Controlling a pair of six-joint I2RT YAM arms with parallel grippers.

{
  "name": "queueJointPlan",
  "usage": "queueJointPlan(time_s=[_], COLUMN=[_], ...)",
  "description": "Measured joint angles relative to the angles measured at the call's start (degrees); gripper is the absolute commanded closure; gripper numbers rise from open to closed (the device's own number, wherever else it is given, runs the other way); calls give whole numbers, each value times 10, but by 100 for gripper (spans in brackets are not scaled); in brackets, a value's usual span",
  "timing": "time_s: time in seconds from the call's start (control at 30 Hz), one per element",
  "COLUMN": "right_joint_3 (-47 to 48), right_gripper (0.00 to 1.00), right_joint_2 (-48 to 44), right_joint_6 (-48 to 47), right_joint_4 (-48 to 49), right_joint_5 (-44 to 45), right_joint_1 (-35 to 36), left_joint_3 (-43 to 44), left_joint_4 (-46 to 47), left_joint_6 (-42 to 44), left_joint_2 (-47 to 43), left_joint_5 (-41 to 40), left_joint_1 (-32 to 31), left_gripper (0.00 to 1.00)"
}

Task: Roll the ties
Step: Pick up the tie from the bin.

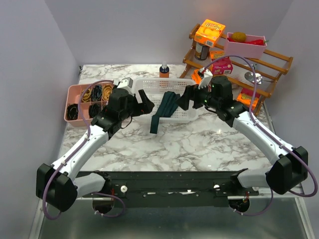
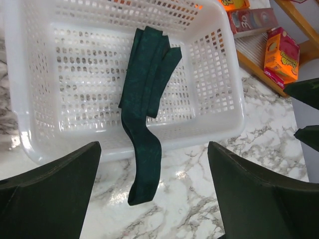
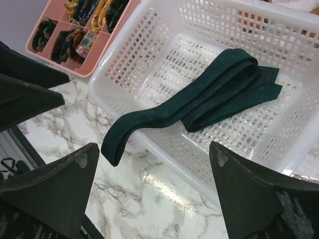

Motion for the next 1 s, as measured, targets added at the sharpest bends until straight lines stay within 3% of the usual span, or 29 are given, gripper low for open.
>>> queueJointPlan(time_s=[0.2,0.5,0.7,1.0], right_joint_3=[-7,-34,-50,-60], right_gripper=[0,0,0,0], right_joint_2=[-7,-10,-11,-12], right_joint_6=[-2,-5,-8,-13], right_joint_4=[0,0,0,3], right_joint_5=[0,0,0,0], right_joint_1=[9,16,17,17], left_joint_3=[-110,-297,-356,-394], left_joint_4=[39,169,278,411], left_joint_6=[-68,-181,-216,-228], left_joint_2=[-19,-83,-105,-47], left_joint_5=[47,123,137,155], left_joint_1=[5,6,6,6], left_gripper=[1,1,3,10])
